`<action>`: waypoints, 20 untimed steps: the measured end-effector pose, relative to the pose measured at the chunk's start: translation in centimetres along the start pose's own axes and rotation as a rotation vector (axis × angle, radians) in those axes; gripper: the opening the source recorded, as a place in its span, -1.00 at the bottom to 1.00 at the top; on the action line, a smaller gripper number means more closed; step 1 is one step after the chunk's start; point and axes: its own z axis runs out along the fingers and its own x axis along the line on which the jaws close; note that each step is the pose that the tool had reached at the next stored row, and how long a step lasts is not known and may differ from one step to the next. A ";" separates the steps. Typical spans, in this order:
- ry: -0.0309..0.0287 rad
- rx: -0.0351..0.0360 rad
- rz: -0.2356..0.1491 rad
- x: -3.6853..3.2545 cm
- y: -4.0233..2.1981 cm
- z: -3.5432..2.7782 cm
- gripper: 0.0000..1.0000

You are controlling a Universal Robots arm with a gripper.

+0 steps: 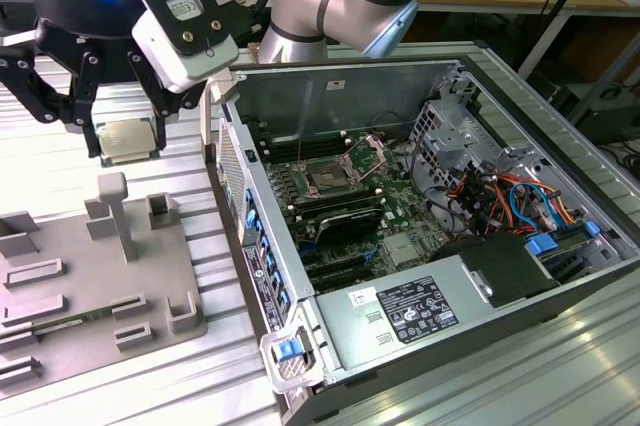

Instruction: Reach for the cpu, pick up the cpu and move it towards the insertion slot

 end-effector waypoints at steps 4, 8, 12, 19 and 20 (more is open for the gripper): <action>0.0000 0.0000 0.000 -0.24 -0.02 -0.01 0.09; -0.0001 0.0000 0.000 -0.56 -0.04 -0.02 0.09; 0.0000 0.0000 0.000 -0.85 -0.05 -0.04 0.09; 0.0000 0.0000 0.000 -1.41 -0.09 -0.07 0.09; 0.0000 0.0001 0.000 -1.47 -0.10 -0.07 0.09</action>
